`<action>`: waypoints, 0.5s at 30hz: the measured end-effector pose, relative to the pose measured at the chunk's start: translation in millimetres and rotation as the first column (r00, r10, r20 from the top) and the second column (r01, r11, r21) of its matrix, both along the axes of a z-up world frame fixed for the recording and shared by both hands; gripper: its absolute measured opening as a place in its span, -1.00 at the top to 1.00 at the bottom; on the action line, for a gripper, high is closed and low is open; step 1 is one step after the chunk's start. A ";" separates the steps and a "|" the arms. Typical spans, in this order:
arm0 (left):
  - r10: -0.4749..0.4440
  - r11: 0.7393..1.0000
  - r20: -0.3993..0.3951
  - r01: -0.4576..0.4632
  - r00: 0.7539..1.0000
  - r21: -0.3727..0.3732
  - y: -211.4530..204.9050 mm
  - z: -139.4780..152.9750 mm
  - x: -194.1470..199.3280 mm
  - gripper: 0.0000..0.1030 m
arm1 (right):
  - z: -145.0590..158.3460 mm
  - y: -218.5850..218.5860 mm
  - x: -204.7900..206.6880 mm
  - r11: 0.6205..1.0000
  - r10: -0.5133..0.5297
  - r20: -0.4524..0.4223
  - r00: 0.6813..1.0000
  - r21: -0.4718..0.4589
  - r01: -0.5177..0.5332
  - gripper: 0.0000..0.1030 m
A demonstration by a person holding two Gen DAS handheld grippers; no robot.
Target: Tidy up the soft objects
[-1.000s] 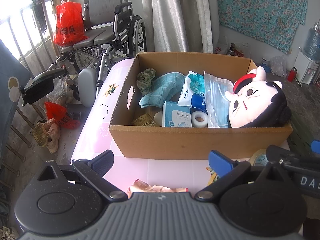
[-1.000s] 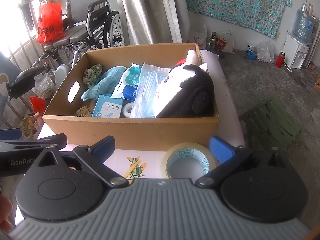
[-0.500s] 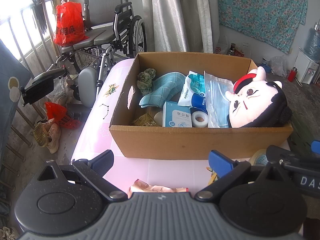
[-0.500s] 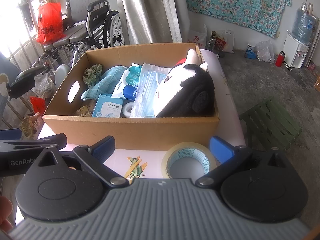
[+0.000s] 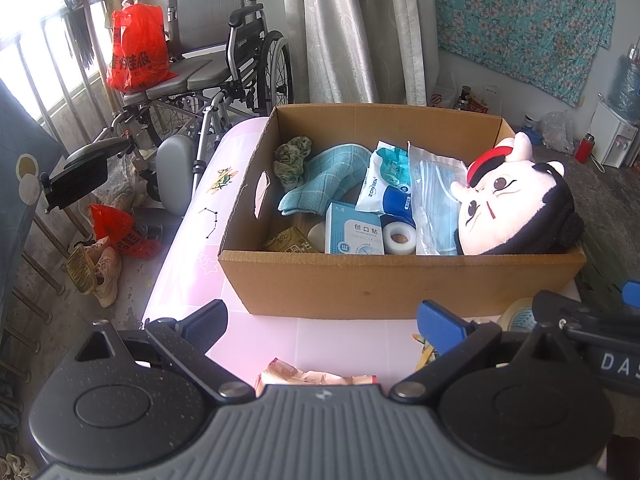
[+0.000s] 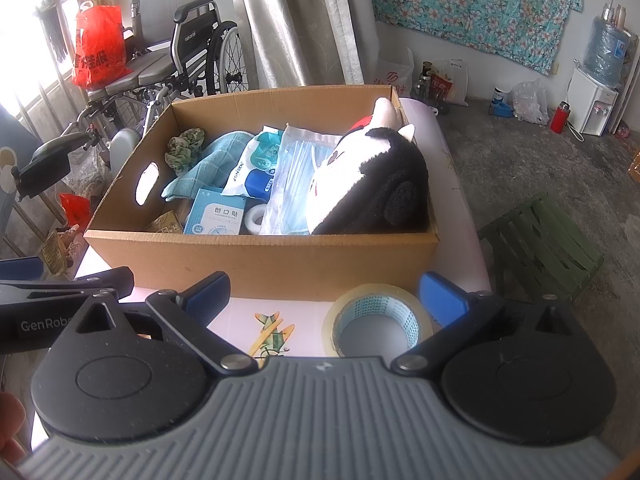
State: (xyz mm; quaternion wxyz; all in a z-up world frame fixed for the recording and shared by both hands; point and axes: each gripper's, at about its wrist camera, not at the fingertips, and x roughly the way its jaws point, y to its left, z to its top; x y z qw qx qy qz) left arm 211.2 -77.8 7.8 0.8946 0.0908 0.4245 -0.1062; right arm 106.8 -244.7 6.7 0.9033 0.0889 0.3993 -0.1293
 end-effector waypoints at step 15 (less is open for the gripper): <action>0.001 1.000 -0.002 -0.001 1.000 -0.002 1.2 -1.2 -0.1 -0.97 | -0.1 0.4 -0.4 1.000 0.001 0.000 1.000 -0.001 -0.001 -0.97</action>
